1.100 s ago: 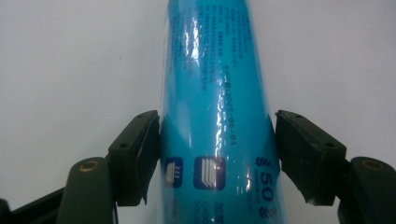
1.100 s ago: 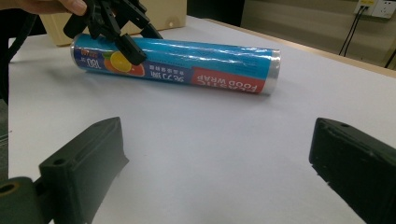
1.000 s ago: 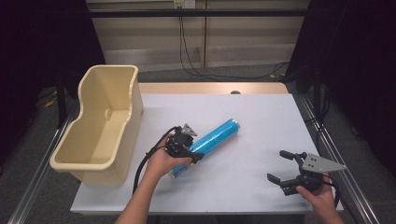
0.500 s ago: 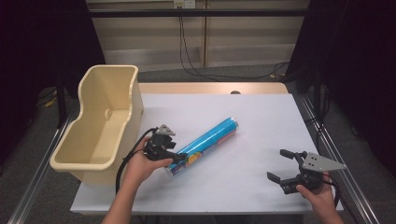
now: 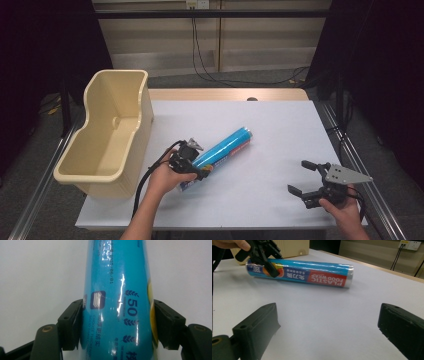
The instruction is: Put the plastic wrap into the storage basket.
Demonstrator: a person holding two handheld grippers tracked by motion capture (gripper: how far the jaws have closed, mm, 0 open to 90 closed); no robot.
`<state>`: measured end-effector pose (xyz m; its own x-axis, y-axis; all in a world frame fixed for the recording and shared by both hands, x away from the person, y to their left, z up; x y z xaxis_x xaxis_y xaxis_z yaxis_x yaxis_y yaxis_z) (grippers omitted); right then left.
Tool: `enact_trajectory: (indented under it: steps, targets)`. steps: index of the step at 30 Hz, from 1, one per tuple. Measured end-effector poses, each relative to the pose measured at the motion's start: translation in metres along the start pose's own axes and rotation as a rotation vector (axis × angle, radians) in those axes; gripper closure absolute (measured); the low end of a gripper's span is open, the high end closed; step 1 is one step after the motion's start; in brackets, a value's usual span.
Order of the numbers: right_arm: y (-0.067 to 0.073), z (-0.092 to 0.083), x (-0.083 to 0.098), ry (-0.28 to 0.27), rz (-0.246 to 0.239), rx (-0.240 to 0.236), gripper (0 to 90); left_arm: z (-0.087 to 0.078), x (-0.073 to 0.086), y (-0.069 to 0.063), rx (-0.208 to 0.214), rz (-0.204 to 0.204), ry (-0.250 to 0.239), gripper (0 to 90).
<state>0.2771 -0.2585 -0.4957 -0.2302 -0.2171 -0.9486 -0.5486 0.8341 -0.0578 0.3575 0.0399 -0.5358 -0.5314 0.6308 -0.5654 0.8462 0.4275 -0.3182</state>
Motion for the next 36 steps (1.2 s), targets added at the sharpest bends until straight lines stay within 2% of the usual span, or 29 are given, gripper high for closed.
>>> enact_trajectory:
  steps: [1, 2, 5, 7, 9, 11, 12, 13, 16, 18, 20, 21, 27, 33, 36]
  targets:
    - [0.0, 0.0, 0.0, 0.0, -0.001, 0.0, 2.7, -0.008, 0.011, -0.003, 0.007, -0.019, -0.005, 31.8]
    - [0.0, 0.0, 0.0, 0.0, -0.001, 0.0, 2.7, -0.008, 0.011, -0.003, 0.007, -0.019, -0.005, 31.8]
    - [0.0, 0.0, 0.0, 0.001, -0.003, 0.002, 2.7, -0.023, 0.032, -0.008, 0.003, -0.054, -0.001, 31.8]
    - [-0.001, 0.0, 0.0, 0.001, -0.003, 0.003, 2.7, -0.03, 0.042, -0.01, -0.009, -0.044, 0.027, 31.8]
    - [-0.001, 0.0, -0.001, -0.001, -0.002, 0.005, 2.7, -0.032, 0.043, -0.011, -0.004, -0.067, 0.027, 31.3]
    - [-0.001, 0.0, -0.001, -0.001, -0.002, 0.008, 2.7, -0.031, 0.039, -0.01, -0.002, -0.086, 0.045, 30.5]
    - [-0.001, 0.0, -0.001, -0.001, -0.001, 0.008, 2.7, -0.031, 0.034, -0.009, -0.009, -0.079, 0.043, 29.8]
    - [-0.001, 0.0, -0.001, 0.0, -0.003, 0.008, 2.7, -0.03, 0.027, -0.009, -0.012, -0.089, 0.036, 29.3]
    - [-0.001, -0.001, -0.001, 0.001, -0.005, 0.008, 2.7, -0.024, 0.005, -0.008, -0.017, -0.073, 0.03, 24.8]
    - [-0.001, -0.001, -0.001, -0.001, -0.004, 0.006, 2.7, -0.017, -0.008, -0.006, -0.025, -0.059, 0.061, 24.1]
    - [0.0, -0.001, -0.001, -0.001, -0.004, 0.005, 2.7, -0.01, -0.013, -0.005, -0.021, -0.054, 0.095, 23.8]
    - [0.0, -0.001, -0.001, -0.003, -0.004, 0.003, 2.7, -0.005, -0.016, -0.005, -0.021, -0.063, 0.108, 23.2]
    - [0.0, -0.001, -0.001, 0.0, -0.006, 0.005, 2.7, 0.008, -0.017, 0.003, -0.039, -0.066, 0.18, 23.9]
    - [-0.001, 0.0, -0.001, 0.001, -0.008, 0.005, 2.7, 0.011, -0.013, 0.003, -0.009, -0.099, 0.239, 28.4]
    - [0.0, 0.0, -0.001, -0.002, -0.009, 0.001, 2.7, 0.013, -0.013, 0.001, -0.003, -0.119, 0.247, 31.3]
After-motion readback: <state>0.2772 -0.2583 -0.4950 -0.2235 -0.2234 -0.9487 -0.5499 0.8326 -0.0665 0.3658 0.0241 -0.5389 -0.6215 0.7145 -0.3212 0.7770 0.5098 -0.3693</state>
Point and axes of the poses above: each handheld gripper's, and its own axes: z roughly forward along the jaws, x roughly out of its underside, y roughly to its left, the point moved 10 cm from there along z, roughly forward along the jaws, and after that the axes turned 13 degrees about x, right-handed, at the moved point
